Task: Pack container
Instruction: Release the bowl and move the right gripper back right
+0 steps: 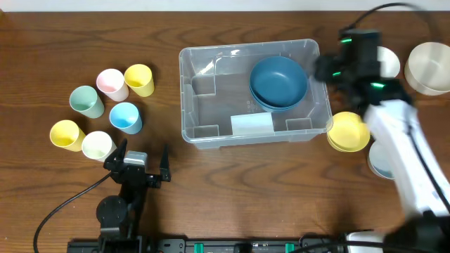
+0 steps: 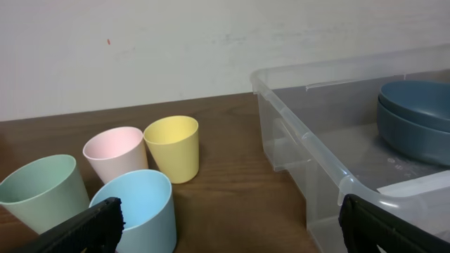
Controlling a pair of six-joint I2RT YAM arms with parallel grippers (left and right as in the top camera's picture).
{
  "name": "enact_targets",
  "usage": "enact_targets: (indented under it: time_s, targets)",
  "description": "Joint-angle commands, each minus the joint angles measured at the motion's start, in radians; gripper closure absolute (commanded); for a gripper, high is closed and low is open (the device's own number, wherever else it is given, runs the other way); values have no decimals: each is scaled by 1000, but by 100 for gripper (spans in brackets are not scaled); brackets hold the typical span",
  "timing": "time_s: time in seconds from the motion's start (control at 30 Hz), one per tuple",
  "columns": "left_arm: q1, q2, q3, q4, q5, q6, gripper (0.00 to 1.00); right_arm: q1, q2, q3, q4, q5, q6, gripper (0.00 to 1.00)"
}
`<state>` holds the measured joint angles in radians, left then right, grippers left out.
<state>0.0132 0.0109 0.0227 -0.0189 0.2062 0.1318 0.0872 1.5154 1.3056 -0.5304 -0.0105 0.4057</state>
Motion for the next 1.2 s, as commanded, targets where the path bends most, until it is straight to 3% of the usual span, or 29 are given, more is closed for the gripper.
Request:
enact_targets:
  time_s: [0.0, 0.27, 0.47, 0.9, 1.17]
  targets:
    - [5, -6, -19, -33, 11, 6, 2, -155, -74, 26, -39, 62, -3, 55]
    - [5, -6, -19, -33, 11, 6, 2, -511, -38, 26, -130, 48, 2, 57]
    - [5, -6, -19, -32, 11, 6, 2, -677, 19, 26, -127, -1, 39, 56]
    - [5, -6, -19, -33, 11, 6, 2, -774, 224, 26, -63, 14, 42, 57]
    - [5, -6, -19, -33, 11, 6, 2, -774, 302, 26, 80, 33, 16, 55]
